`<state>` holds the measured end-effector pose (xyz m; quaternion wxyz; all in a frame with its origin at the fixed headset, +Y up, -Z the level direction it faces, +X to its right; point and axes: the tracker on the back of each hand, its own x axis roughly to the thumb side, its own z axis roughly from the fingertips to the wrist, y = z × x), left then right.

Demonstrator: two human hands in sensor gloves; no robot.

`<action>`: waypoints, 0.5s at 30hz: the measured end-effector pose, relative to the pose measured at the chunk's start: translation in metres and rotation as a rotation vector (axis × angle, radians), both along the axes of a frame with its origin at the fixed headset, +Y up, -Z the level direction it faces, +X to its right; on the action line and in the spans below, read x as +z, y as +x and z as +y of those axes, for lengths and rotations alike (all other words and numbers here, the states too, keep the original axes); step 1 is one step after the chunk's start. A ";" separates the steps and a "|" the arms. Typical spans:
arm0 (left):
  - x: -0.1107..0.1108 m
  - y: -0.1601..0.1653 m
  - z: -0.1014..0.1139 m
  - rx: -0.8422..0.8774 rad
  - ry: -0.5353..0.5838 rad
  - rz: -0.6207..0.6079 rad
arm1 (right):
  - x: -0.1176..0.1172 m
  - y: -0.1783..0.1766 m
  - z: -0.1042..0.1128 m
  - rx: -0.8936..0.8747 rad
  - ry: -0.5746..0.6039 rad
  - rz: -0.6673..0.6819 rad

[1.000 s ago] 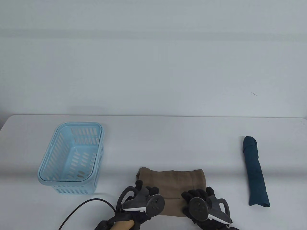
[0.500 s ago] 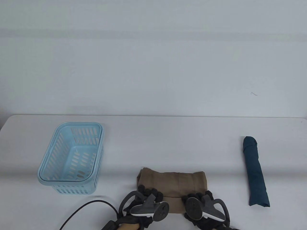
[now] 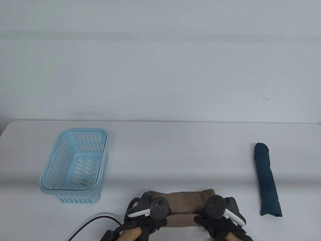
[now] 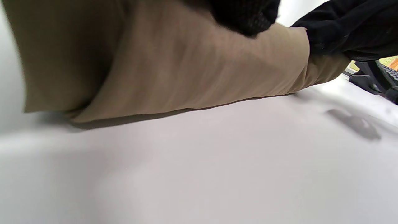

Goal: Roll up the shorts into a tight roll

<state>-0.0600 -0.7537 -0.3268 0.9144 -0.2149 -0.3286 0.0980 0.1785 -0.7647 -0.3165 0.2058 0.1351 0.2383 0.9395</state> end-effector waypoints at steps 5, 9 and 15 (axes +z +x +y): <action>0.008 0.001 0.024 0.044 0.135 -0.029 | -0.002 -0.002 0.000 0.027 0.037 -0.010; 0.016 0.007 0.036 0.073 0.144 -0.061 | -0.002 -0.002 0.000 0.028 0.060 -0.032; 0.019 0.014 0.021 -0.069 0.301 -0.076 | 0.010 -0.003 0.023 0.070 0.196 0.061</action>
